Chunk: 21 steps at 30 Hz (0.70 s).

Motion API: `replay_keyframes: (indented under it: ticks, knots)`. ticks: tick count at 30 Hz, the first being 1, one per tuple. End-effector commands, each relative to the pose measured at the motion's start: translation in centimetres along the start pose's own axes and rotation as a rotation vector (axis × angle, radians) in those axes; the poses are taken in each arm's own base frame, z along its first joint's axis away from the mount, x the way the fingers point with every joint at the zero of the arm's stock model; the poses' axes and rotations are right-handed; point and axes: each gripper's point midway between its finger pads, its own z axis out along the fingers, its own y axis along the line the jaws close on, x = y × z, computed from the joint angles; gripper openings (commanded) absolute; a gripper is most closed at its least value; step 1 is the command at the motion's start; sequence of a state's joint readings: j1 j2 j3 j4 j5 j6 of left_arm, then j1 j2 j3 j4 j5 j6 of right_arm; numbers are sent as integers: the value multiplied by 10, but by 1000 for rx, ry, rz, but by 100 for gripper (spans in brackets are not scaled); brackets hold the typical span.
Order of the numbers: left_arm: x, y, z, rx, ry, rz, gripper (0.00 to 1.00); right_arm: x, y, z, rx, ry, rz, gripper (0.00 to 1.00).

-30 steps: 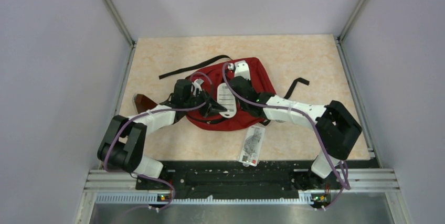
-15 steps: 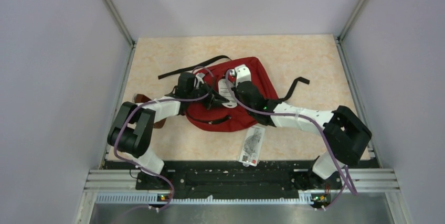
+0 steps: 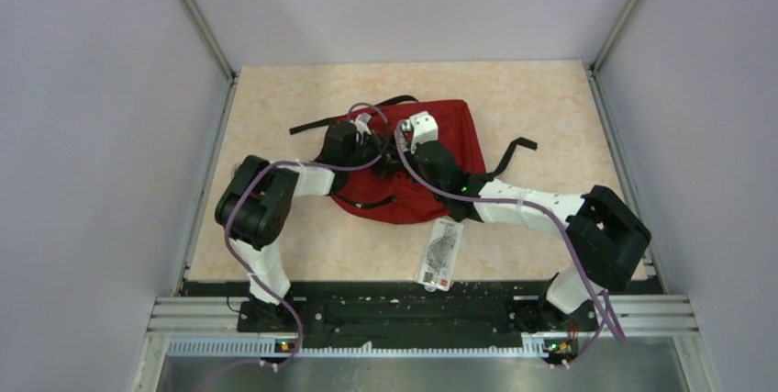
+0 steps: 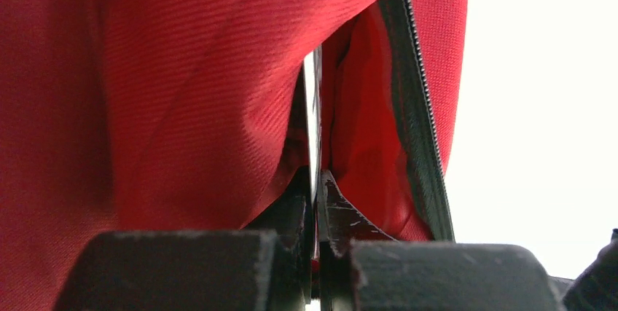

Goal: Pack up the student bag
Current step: Place the stationery in the student bag.

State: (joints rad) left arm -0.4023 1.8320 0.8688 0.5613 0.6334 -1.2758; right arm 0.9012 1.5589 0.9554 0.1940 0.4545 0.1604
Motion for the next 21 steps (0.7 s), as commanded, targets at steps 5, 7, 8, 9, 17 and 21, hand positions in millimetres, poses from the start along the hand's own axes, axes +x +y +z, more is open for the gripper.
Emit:
replay_keyframes:
  ticks: [5, 7, 8, 9, 17, 21]
  knots:
    - [-1, -12, 32, 70, -33, 198, 0, -17, 17, 3, -34, -45, 63, 0]
    - [1, 0, 33, 15, -16, 216, 1, -15, 16, 5, -25, -36, 60, 0]
    - [2, 6, 33, -20, -8, 230, 2, -15, 16, 5, -23, -35, 58, 0]
    - [2, 11, 32, -55, 0, 245, 3, -14, 15, 5, -18, -34, 58, 0]
    - [-3, 16, 12, -153, -44, 354, 47, -16, 10, 5, 11, -25, 56, 0]
    - [-16, 15, -4, -207, -121, 432, 60, -19, 9, 2, 13, -21, 50, 0]
